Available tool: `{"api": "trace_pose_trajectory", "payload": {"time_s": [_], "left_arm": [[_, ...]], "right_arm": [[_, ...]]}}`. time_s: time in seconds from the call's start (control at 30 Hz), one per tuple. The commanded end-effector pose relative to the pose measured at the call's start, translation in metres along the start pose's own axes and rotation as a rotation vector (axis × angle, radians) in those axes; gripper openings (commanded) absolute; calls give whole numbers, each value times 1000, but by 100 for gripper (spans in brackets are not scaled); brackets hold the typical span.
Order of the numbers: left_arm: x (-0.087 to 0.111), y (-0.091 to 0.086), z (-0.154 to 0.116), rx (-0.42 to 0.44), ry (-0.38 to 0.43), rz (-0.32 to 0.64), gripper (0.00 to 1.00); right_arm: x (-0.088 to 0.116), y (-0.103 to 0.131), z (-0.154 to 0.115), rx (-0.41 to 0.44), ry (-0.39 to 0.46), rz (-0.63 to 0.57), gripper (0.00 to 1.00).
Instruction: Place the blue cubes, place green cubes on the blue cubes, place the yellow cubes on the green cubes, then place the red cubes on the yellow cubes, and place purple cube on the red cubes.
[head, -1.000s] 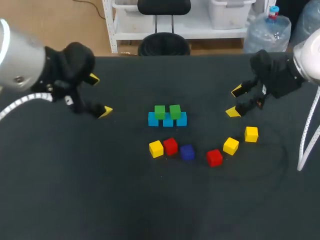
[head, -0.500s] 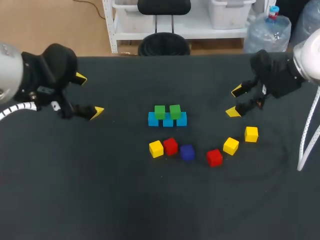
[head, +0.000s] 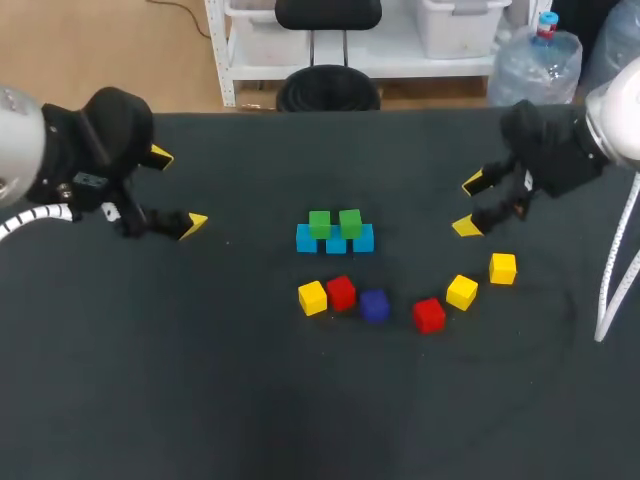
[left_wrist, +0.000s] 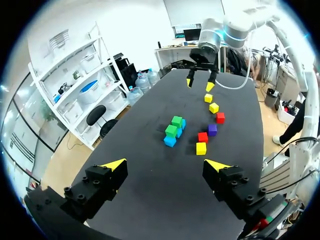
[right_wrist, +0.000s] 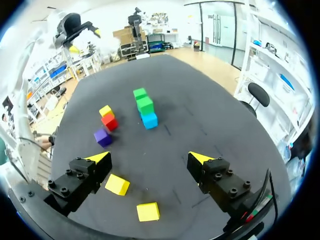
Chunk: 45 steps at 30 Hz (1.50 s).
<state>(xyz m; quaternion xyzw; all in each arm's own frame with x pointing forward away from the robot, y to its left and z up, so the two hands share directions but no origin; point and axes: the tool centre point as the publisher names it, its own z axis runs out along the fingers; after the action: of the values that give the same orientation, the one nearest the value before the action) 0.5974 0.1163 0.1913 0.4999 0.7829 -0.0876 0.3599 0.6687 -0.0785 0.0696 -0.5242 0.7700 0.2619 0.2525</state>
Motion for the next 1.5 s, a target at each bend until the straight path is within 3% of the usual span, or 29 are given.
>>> {"api": "trace_pose_trajectory", "payload": {"time_s": [0.03, 0.2, 0.6, 0.93, 1.5], "left_arm": [[1, 1, 0, 2, -4, 1, 100], [1, 1, 0, 2, -4, 1, 100], [1, 1, 0, 2, -4, 1, 100], [1, 1, 0, 2, -4, 1, 100], [1, 1, 0, 2, -4, 1, 100]], "right_arm": [[6, -3, 5, -11, 36, -31, 100], [25, -1, 3, -33, 109, -80, 100], [70, 2, -12, 81, 232, -121, 100], [104, 12, -19, 27, 283, -157, 100], [115, 4, -8, -28, 322, -232, 100]]}}
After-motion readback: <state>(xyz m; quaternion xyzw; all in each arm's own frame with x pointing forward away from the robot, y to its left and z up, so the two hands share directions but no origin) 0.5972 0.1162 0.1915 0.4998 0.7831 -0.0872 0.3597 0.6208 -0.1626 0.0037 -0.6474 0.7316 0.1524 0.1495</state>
